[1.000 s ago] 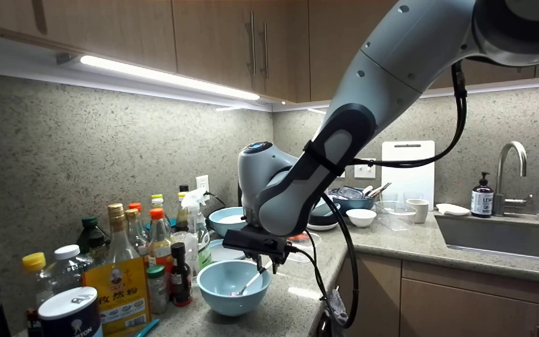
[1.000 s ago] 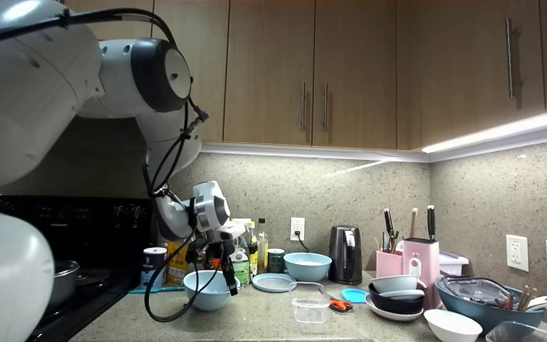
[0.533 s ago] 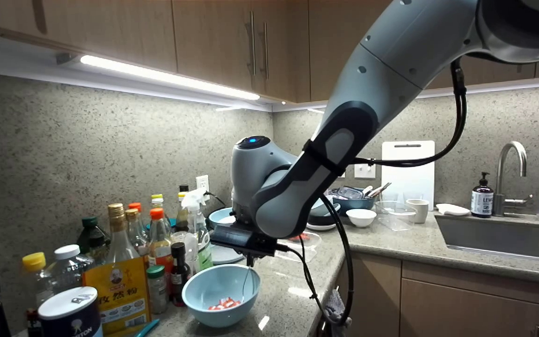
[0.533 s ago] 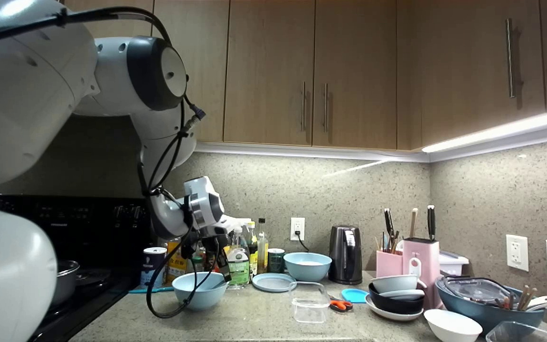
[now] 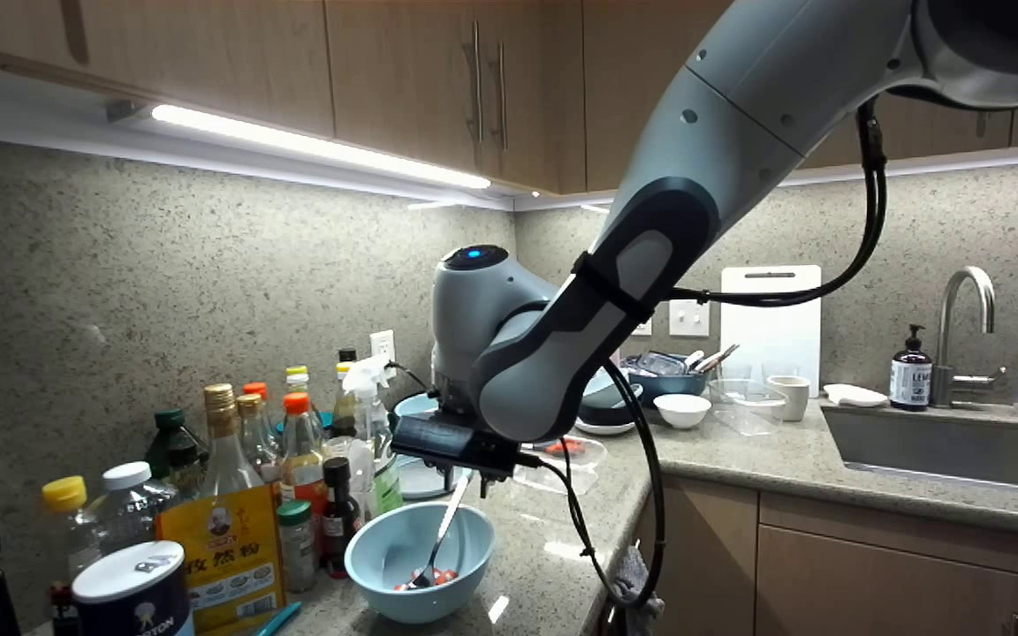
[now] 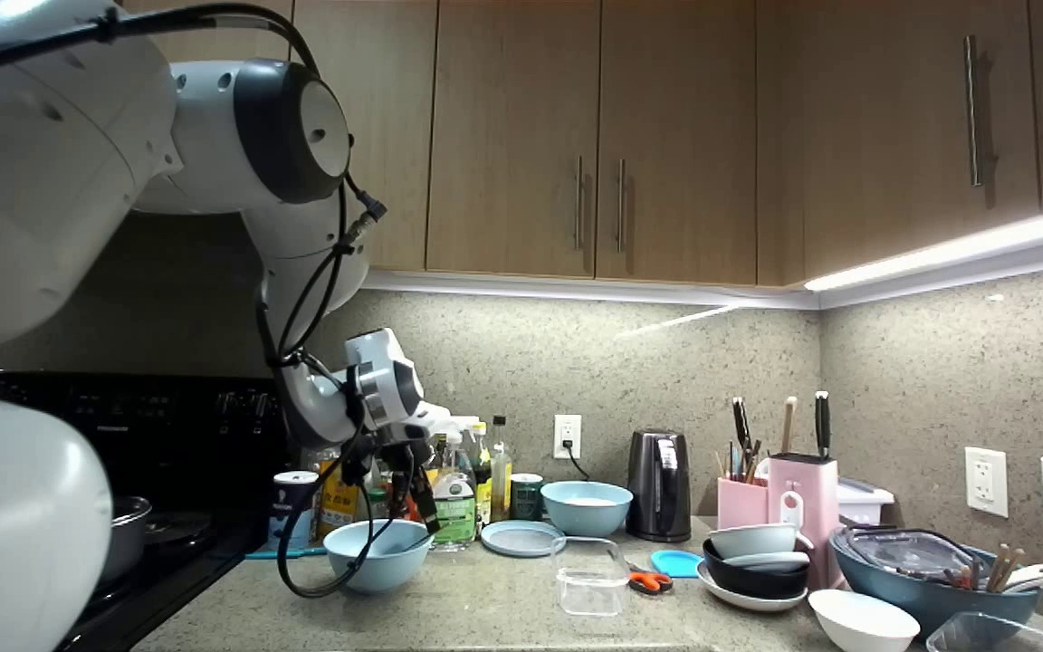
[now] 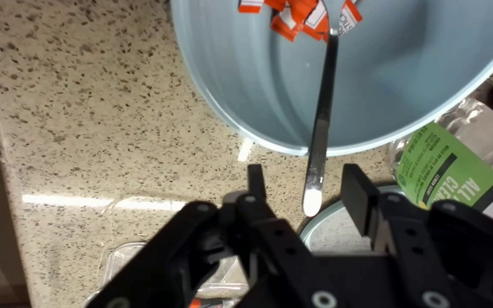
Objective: Move the spoon from the blue bowl to the clear bowl
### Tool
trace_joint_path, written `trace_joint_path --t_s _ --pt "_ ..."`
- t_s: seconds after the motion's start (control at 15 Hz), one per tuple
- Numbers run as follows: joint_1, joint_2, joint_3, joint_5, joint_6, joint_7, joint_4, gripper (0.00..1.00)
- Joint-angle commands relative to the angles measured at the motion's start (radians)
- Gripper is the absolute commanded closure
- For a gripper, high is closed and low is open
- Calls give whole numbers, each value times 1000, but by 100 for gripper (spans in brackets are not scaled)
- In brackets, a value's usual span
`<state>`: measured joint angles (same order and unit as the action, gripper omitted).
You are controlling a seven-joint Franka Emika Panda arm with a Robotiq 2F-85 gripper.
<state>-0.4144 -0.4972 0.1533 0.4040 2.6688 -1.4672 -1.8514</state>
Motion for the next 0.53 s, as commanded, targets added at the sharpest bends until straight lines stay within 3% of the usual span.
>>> trace_joint_path --t_s 0.0,0.13,0.47 --pt "1 18 19 34 22 -10 -25 18" --pt "12 0 24 35 26 1 -2 5" --pt "38 -40 15 4 10 19 40 0"
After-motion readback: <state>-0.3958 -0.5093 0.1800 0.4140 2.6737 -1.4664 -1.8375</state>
